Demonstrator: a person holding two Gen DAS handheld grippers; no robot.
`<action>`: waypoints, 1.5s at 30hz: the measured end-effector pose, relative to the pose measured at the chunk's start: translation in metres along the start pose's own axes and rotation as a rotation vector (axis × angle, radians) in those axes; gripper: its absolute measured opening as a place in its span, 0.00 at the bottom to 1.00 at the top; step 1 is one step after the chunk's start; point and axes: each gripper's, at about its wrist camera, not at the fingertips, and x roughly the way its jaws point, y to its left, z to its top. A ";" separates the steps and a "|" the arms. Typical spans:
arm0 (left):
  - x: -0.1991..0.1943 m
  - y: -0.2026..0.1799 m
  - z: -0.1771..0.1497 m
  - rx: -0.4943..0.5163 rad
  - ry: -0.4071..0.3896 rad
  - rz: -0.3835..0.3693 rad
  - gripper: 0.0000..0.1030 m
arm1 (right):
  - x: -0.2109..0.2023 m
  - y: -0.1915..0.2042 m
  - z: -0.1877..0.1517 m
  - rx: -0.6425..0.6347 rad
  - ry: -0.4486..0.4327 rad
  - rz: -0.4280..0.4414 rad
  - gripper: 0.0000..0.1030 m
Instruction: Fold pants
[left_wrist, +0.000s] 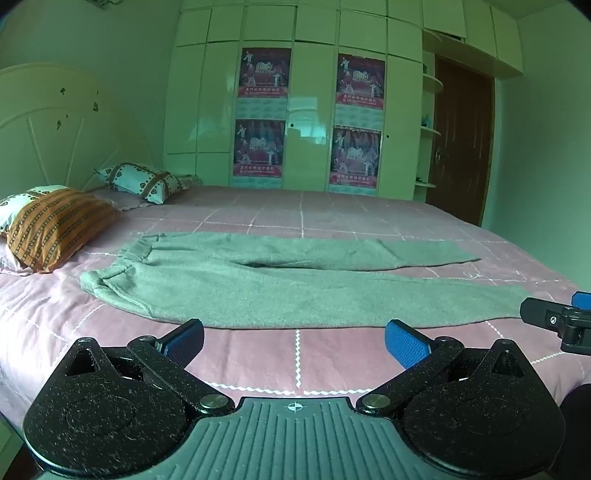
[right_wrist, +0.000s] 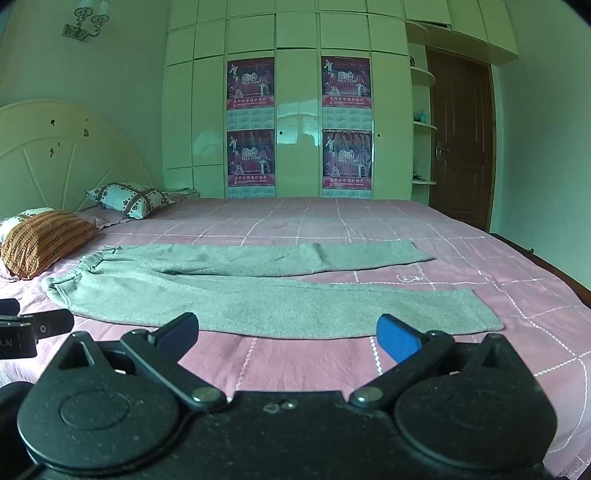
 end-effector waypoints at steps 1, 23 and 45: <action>0.000 0.000 0.000 0.000 0.000 0.000 1.00 | 0.000 0.000 0.000 0.000 0.000 0.000 0.94; 0.001 0.000 0.000 0.007 0.008 0.006 1.00 | 0.001 0.000 -0.001 0.001 0.004 -0.001 0.94; 0.005 0.003 0.001 0.011 0.008 0.014 1.00 | 0.003 -0.002 -0.003 0.005 0.012 0.001 0.94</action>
